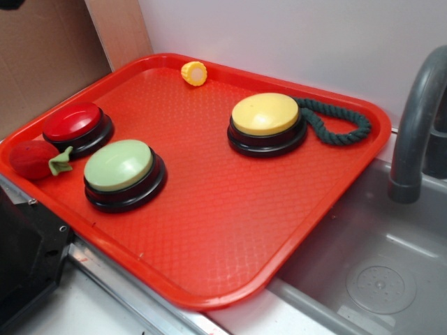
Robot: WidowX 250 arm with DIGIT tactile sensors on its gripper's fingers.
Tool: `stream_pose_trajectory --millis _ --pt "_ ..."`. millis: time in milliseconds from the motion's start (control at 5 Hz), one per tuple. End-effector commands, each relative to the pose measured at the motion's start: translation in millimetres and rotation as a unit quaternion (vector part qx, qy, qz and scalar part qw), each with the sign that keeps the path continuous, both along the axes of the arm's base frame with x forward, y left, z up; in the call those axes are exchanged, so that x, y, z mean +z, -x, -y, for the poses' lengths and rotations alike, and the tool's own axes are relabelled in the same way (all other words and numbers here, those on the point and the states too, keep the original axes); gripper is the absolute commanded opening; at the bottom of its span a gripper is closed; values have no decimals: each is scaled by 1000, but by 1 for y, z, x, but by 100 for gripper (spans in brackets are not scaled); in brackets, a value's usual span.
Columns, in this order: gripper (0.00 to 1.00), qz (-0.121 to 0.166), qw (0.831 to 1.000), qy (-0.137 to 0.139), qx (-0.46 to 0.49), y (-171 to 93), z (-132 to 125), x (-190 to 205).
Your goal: Push the green button.
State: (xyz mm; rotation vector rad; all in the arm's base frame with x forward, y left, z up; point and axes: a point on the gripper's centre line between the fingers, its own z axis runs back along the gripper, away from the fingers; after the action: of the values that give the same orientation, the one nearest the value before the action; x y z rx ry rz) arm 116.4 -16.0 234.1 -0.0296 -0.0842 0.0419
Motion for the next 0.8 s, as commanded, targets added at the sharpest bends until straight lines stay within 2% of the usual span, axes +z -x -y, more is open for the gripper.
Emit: stream_pose_trajectory --millis 0,200,400,600 --pt "100 0 1000 0 0 0 0 0" --pt "100 -29 991 -33 -125 -50 16 -50" --pt "100 -20 969 -59 -238 -69 39 -85" --pt "100 -16 954 -88 -287 -55 32 -129"
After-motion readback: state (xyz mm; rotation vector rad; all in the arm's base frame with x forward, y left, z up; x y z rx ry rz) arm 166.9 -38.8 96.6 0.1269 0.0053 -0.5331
